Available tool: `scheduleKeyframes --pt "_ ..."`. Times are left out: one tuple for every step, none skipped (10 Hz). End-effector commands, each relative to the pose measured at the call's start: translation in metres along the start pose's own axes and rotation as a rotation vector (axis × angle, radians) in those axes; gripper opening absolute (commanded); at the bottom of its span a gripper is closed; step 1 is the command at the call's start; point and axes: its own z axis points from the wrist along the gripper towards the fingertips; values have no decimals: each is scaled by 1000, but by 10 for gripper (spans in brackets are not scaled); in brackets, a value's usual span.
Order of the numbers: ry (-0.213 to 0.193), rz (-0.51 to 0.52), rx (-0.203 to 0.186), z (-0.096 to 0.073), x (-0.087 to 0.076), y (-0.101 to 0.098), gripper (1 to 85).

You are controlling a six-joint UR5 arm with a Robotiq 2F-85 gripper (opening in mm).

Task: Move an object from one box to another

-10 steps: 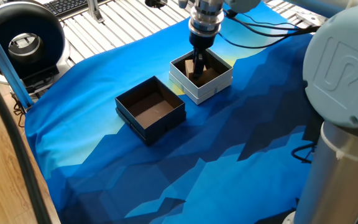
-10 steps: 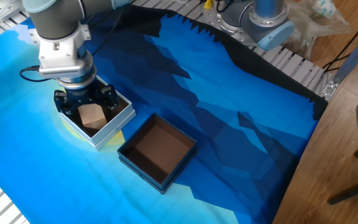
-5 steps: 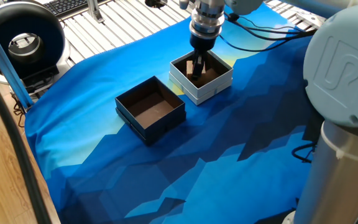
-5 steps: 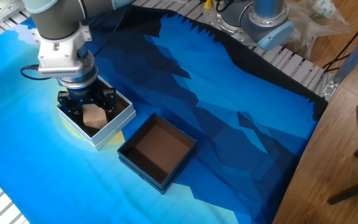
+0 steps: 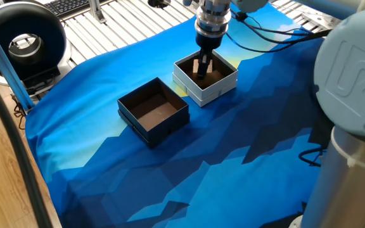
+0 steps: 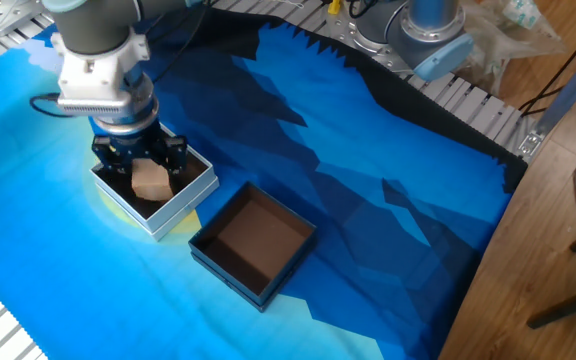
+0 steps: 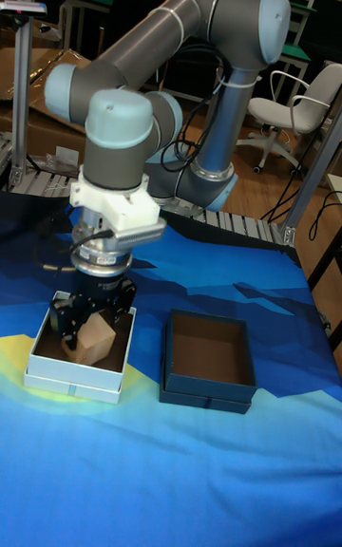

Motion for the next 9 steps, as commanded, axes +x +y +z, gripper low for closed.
scheduleKeyframes --pt "24 98 25 -41 5 13 10" --pt "30 145 54 -57 1 18 10" --pt "41 187 69 -69 -4 25 10" --pt "49 221 80 -80 -10 35 10" --pt "56 261 81 -89 -17 49 10" --pt "53 301 71 -97 -26 66 10" --pt "45 352 46 -101 -35 84 10" --pt "31 402 18 -103 -44 101 10" --pt "6 459 -27 -100 -55 118 10"
